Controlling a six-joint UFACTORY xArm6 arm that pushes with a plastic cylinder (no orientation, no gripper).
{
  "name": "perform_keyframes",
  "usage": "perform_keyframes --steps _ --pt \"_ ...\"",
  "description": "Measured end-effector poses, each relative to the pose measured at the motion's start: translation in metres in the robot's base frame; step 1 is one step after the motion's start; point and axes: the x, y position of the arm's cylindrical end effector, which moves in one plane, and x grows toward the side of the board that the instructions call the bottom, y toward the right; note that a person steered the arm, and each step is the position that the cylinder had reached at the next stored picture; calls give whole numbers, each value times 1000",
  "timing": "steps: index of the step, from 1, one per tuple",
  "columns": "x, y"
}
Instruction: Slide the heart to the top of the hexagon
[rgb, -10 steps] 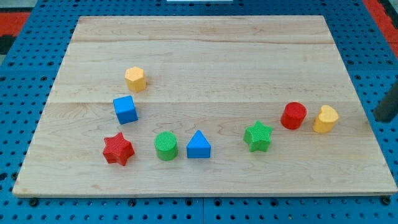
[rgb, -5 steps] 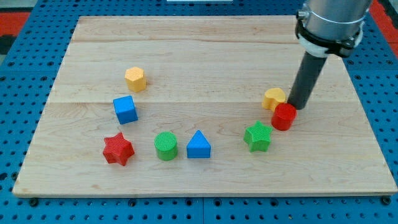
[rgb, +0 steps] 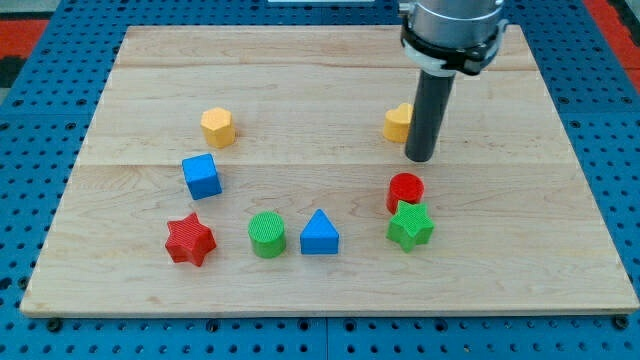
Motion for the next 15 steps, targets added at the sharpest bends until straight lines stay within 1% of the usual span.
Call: perform_keyframes --steps 1,2,3,4,5,6,7,8,9,10,11,12,13,14,15 --pt "-40 -5" --pt "-61 -17" --pt "-72 -25" --pt "-78 -67" --pt "-80 -66" --pt "-104 -19" --pt "-117 -42" --pt "-117 -140" --pt "-117 -157" --pt "-117 -154" --pt "-117 -132" --pt "-116 -169" --pt "-116 -192" --pt "-112 -165" --pt "-84 -135"
